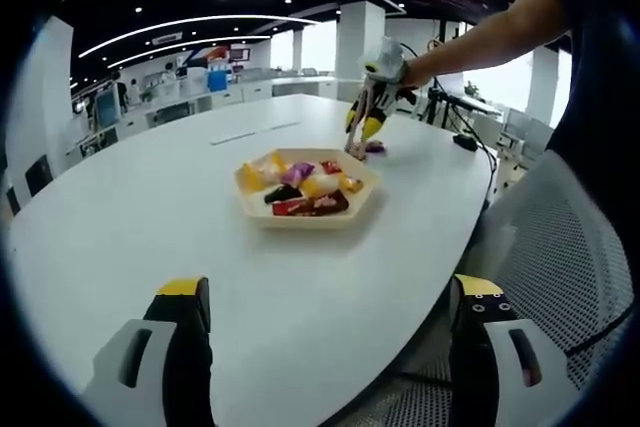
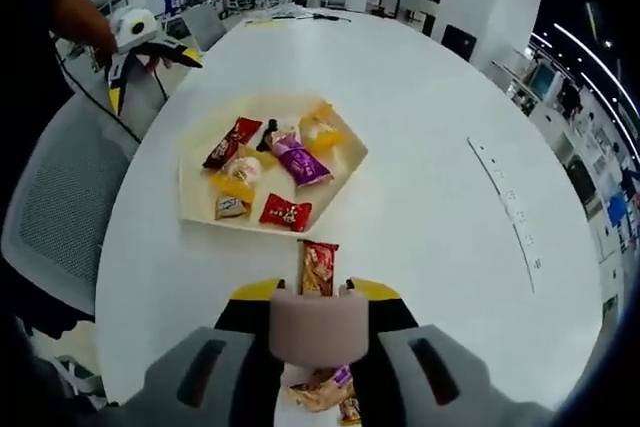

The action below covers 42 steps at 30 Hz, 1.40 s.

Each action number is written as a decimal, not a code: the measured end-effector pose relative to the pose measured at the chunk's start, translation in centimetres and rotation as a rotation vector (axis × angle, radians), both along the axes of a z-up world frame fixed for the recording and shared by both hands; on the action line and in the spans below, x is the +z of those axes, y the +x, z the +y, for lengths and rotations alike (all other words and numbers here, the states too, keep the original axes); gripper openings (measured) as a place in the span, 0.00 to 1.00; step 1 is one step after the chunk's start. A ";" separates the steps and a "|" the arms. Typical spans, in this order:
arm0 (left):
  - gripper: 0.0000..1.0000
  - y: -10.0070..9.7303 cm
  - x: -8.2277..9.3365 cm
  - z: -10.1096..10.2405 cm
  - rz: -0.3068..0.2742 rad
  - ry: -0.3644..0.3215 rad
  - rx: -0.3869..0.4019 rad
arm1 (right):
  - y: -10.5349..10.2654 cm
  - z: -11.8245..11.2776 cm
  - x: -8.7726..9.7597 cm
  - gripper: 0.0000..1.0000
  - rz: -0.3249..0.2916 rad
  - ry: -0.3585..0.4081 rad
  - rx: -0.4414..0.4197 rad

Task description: Place the target food into the container with the food tongs after gripping and lifting it, then release it inside without dropping or visibly crushing the food.

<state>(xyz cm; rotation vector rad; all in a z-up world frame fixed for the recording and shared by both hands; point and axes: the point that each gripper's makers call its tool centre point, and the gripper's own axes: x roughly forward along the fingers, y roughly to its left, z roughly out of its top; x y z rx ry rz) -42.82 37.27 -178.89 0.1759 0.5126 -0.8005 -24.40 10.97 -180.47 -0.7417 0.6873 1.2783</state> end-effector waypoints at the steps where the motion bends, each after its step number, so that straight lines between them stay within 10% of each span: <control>1: 0.97 0.0 0.0 0.0 0.000 -0.001 -0.001 | 0.0 -0.3 -0.6 0.22 0.009 -0.025 -0.002; 20: 0.96 0.1 0.0 0.1 -0.006 0.004 0.005 | 0.8 -1.0 0.6 0.17 0.099 -0.022 -0.232; 42: 0.98 0.2 0.4 0.0 -0.014 -0.013 0.008 | 2.1 -1.3 6.4 0.18 0.095 0.035 -0.336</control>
